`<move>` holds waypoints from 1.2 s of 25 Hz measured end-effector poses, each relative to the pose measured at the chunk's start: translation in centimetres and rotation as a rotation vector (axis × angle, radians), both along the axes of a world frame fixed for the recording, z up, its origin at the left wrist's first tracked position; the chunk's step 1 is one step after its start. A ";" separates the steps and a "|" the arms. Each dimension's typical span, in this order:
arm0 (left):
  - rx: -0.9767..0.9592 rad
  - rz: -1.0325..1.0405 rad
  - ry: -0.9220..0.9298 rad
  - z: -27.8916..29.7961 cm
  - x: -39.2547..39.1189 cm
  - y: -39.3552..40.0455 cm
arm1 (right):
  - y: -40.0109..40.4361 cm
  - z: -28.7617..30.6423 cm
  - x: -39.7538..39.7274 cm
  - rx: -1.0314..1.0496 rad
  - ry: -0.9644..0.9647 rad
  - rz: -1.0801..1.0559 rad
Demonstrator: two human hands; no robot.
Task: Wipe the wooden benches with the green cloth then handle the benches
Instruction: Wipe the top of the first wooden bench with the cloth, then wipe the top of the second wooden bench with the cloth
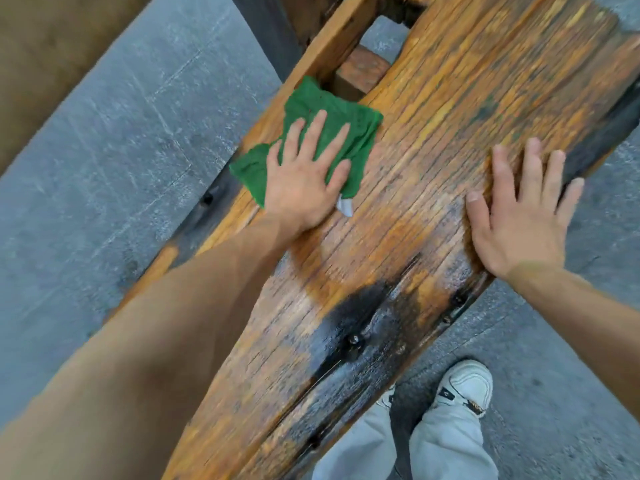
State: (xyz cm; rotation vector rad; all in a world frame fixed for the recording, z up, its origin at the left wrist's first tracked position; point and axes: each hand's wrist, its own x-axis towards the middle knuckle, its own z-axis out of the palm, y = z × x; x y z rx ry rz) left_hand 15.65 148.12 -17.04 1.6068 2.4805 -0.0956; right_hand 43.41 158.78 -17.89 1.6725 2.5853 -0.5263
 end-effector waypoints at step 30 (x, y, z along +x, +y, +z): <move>0.590 -0.323 -0.743 46.8 32.7 7.6 | -3.8 51.2 31.8 0.294 0.345 -0.530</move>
